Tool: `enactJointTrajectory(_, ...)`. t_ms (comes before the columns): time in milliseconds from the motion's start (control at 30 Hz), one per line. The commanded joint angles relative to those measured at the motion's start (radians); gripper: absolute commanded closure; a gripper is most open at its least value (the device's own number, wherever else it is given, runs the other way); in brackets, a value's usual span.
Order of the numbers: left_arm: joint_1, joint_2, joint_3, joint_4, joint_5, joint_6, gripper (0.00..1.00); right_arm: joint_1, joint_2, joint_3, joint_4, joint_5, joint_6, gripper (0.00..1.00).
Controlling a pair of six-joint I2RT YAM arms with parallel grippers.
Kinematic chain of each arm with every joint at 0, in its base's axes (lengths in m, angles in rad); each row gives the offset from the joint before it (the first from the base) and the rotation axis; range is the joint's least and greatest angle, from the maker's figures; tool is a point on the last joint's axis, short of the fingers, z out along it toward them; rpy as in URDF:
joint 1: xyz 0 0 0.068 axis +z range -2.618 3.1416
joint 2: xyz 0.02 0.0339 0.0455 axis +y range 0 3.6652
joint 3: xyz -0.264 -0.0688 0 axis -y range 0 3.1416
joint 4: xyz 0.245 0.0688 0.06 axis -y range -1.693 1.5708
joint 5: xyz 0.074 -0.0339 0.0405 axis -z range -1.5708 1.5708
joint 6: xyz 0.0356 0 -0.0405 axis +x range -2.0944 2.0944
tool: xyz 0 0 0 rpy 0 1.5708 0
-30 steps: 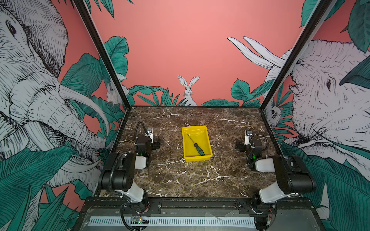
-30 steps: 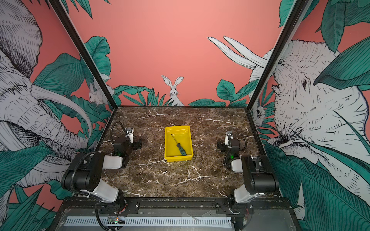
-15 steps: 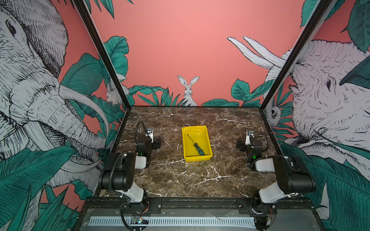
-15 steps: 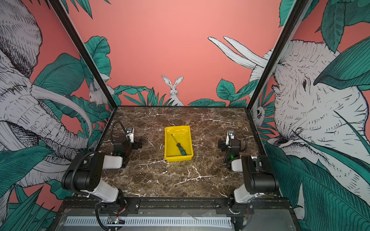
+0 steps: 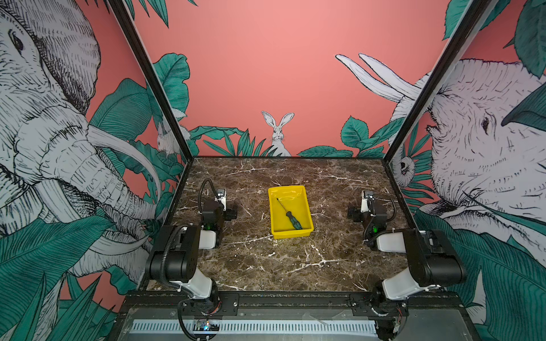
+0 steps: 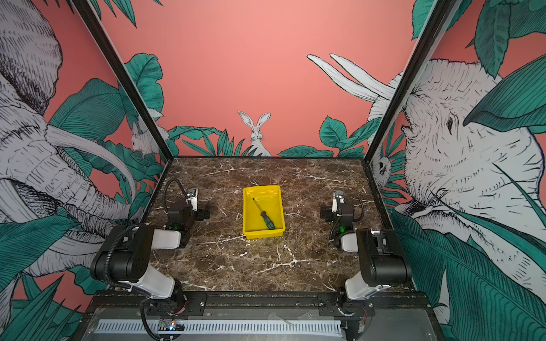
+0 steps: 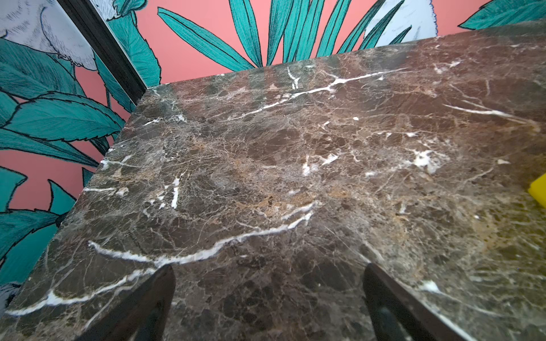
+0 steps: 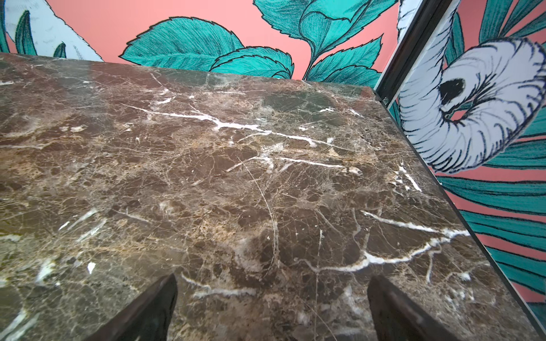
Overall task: Put the screwdriver in the bin
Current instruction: Reset both arms
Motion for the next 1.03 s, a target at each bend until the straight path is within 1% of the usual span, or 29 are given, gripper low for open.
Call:
enactJointTrajectory(0, 0.005, -0.019, 0.012, -0.001, 0.010, -0.005, 0.00, -0.002, 0.005, 0.015, 0.024, -0.007, -0.007, 0.01)
enactJointTrajectory(1000, 0.005, -0.020, 0.012, -0.001, 0.011, -0.005, 0.00, -0.004, 0.006, 0.016, 0.020, -0.008, -0.007, 0.01)
